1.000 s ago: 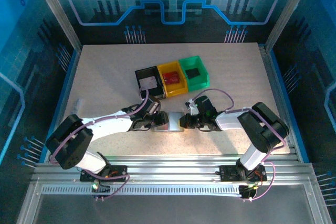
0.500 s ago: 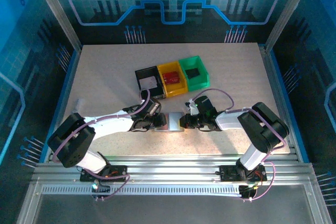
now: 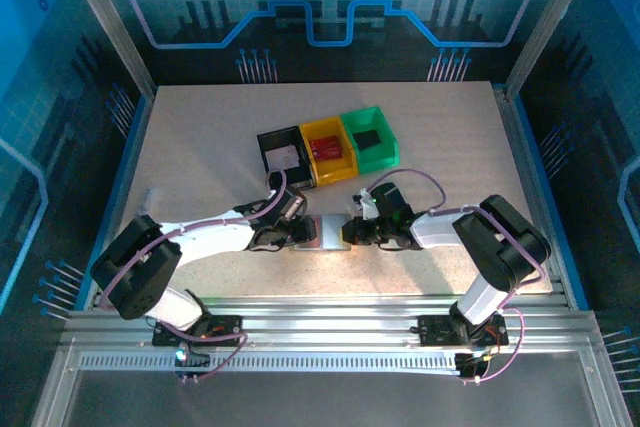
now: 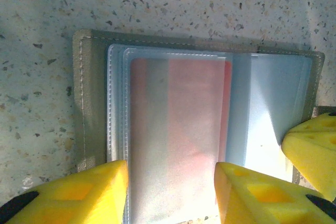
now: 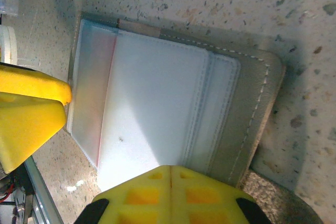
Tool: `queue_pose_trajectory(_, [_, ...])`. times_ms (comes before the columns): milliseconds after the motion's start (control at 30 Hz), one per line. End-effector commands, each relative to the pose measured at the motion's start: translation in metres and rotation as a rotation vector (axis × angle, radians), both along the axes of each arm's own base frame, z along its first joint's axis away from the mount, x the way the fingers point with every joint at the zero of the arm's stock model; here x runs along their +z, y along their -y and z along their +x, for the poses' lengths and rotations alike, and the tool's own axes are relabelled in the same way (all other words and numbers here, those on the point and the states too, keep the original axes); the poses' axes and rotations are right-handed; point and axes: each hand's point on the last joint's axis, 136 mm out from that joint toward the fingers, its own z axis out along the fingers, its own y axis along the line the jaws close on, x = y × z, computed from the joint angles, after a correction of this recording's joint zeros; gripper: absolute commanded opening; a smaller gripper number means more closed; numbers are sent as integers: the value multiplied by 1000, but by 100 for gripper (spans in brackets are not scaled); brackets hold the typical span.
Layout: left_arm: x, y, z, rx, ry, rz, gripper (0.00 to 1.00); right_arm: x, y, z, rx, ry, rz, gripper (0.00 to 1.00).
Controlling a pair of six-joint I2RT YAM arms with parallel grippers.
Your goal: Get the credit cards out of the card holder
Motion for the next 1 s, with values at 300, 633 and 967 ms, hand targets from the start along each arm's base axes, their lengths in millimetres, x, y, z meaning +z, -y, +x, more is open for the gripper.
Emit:
queue_pose_trajectory(300, [-6,-1,-3,-42,-1,64,47,-19,8,-17,7,-64,-61,0])
queue_pose_trajectory(633, [-9,8,-4,-49,3,65,47,-19,8,-18,9,-62,-62,0])
queue_pose_trajectory(967, [5,25,1,-26,28,-26,47,-21,8,-20,10,-68,-60,0])
